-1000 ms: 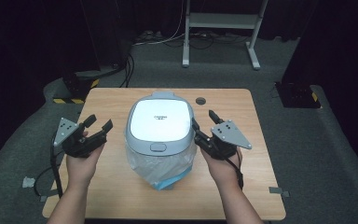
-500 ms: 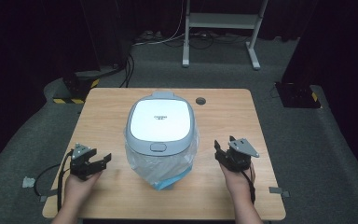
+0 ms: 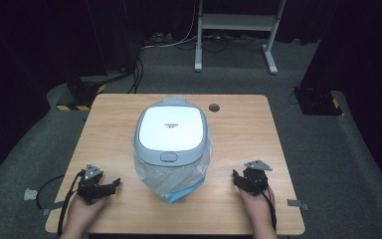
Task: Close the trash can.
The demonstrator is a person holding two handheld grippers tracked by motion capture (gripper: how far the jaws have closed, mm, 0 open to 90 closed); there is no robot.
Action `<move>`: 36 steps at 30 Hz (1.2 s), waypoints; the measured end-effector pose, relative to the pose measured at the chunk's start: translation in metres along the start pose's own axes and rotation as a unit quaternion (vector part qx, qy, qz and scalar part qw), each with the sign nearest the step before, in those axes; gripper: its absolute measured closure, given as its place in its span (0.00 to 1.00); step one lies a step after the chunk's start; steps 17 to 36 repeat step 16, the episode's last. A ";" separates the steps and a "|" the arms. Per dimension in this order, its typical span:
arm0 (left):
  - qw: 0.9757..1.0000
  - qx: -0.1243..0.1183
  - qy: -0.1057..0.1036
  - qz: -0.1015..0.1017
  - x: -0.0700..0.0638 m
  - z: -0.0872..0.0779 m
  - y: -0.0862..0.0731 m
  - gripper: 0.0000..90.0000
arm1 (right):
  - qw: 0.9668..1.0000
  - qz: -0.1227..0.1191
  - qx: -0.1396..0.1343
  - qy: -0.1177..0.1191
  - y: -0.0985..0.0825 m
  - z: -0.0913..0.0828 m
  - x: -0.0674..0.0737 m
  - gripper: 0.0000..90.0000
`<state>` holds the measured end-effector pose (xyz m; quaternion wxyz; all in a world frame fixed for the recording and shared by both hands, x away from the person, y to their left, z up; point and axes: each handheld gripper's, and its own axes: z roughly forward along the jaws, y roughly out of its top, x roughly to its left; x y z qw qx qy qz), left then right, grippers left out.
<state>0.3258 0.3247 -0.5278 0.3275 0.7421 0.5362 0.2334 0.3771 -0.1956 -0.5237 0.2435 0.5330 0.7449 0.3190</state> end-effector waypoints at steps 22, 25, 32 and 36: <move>1.000 -0.004 -0.009 0.008 -0.001 -0.001 -0.002 0.26 | 1.000 0.008 0.003 -0.006 0.003 0.003 0.016 0.39; 1.000 -0.004 -0.009 0.008 -0.001 -0.001 -0.002 0.26 | 1.000 0.008 0.003 -0.006 0.003 0.003 0.016 0.39; 1.000 -0.004 -0.009 0.008 -0.001 -0.001 -0.002 0.26 | 1.000 0.008 0.003 -0.006 0.003 0.003 0.016 0.39; 1.000 -0.004 -0.009 0.008 -0.001 -0.001 -0.002 0.26 | 1.000 0.008 0.003 -0.006 0.003 0.003 0.016 0.39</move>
